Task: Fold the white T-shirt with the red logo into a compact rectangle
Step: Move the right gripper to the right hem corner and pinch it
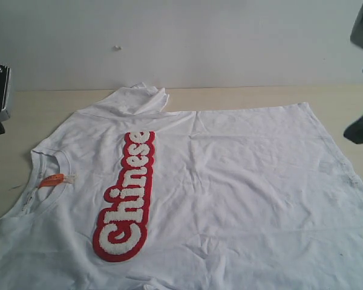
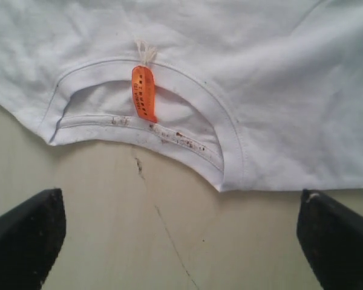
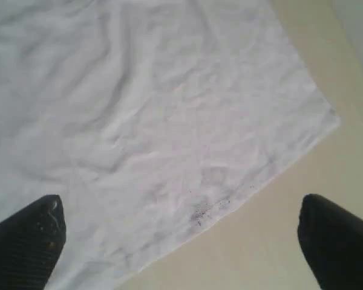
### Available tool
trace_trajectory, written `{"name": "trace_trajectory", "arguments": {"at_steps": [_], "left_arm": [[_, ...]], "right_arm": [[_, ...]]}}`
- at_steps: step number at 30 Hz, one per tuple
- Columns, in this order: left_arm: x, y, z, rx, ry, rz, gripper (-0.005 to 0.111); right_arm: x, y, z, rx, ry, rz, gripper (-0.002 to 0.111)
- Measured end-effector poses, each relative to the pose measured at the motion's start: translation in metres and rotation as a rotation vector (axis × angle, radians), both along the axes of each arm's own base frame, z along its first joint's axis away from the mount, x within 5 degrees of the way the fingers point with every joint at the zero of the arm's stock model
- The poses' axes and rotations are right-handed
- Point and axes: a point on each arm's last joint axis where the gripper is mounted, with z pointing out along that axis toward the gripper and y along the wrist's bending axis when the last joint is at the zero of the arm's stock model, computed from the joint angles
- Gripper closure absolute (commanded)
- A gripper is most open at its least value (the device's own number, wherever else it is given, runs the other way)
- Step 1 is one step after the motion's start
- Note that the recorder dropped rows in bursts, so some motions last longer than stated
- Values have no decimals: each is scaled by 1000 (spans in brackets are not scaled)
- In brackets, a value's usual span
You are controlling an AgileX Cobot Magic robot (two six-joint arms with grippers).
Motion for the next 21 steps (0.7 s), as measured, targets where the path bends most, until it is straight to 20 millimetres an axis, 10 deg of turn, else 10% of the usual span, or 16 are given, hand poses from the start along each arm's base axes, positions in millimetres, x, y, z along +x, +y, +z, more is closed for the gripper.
{"name": "trace_trajectory", "arguments": {"at_steps": [21], "left_arm": [[0, 0, 0, 0, 0, 0, 3]], "right_arm": [[75, -64, -106, -537, 192, 196, 4]]}}
